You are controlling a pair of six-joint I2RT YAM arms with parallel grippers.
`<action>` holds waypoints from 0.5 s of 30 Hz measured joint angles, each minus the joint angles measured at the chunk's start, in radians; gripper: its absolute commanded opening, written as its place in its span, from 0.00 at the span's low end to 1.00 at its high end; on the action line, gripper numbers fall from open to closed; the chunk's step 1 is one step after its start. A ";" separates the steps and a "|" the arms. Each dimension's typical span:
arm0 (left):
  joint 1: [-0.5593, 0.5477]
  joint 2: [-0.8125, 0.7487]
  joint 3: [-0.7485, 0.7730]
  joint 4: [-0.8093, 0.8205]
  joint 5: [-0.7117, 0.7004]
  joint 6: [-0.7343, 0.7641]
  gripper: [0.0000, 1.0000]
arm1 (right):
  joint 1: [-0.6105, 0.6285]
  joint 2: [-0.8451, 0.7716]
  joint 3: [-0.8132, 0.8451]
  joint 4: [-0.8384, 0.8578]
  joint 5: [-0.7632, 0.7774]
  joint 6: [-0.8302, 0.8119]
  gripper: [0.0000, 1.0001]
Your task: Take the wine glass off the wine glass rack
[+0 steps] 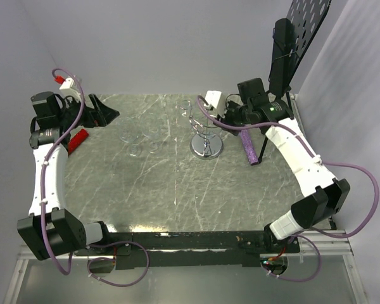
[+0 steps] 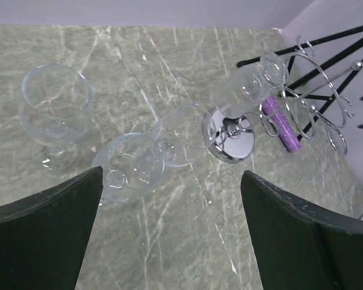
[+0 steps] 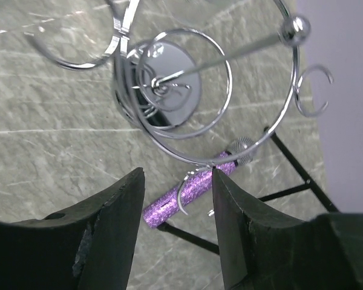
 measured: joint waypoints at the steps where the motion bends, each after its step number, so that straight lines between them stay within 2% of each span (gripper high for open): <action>1: -0.005 0.006 0.002 0.000 0.008 0.000 1.00 | -0.006 0.010 0.005 -0.002 0.008 0.010 0.55; 9: -0.015 0.026 0.015 -0.003 0.027 0.000 1.00 | -0.075 0.126 0.053 -0.015 0.055 0.089 0.53; 15: -0.019 0.031 0.035 -0.002 0.035 0.000 1.00 | -0.084 0.147 0.077 -0.010 0.095 0.116 0.53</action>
